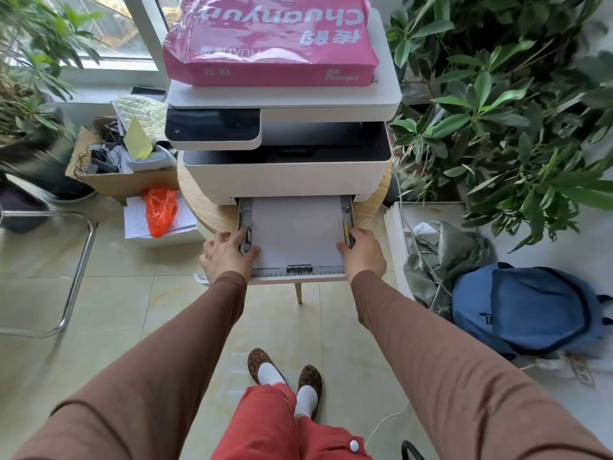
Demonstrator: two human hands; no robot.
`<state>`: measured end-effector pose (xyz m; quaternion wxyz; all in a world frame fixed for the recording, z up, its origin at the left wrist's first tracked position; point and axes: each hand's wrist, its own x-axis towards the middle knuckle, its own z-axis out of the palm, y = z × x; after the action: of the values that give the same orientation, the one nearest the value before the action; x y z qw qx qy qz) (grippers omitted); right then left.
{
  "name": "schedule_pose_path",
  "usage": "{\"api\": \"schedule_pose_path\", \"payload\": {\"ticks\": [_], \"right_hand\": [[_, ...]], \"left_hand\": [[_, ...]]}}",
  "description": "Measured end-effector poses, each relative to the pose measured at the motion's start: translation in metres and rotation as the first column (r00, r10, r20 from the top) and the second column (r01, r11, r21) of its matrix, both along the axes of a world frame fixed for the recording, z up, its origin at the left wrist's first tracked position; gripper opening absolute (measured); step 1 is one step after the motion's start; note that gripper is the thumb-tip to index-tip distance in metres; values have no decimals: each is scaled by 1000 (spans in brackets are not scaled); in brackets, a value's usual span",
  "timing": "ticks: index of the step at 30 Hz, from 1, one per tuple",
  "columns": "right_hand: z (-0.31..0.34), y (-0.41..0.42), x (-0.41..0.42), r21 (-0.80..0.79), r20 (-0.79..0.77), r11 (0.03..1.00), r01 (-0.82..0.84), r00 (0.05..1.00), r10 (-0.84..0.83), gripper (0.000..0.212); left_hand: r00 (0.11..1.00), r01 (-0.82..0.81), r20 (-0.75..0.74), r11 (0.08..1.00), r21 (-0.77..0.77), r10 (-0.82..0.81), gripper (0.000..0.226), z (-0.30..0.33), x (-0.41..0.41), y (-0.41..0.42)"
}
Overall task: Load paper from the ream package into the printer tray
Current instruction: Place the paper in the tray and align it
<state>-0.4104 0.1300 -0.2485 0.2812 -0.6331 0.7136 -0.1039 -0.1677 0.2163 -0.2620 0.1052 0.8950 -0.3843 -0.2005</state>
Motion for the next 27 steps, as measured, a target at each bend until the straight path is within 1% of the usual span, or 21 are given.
{"api": "schedule_pose_path", "payload": {"ticks": [10,15,18,21,24,27], "right_hand": [[0,3,2,-6,38,998,70,997,-69,42],[0,5,1,-31,49,998,58,997,-57,41],[0,4,2,-29,37,997,66,997,-65,39],[0,3,2,-27,34,999,45,998,-44,41],[0,3,0,-32,20,999,27,999,-26,43],[0,4,-1,-45,7,999,6,1000,-5,43]], "left_hand": [[1000,-23,-7,1000,-5,23,56,-3,-1,0],[999,-32,-29,999,-32,31,55,-4,-1,2],[999,-34,-18,999,-21,33,55,-2,-3,0],[999,-38,-18,999,-26,38,54,-4,-4,1],[998,-51,-52,997,-64,47,53,-5,-4,1],[999,-30,-33,998,-47,29,55,-5,-4,0]]}}
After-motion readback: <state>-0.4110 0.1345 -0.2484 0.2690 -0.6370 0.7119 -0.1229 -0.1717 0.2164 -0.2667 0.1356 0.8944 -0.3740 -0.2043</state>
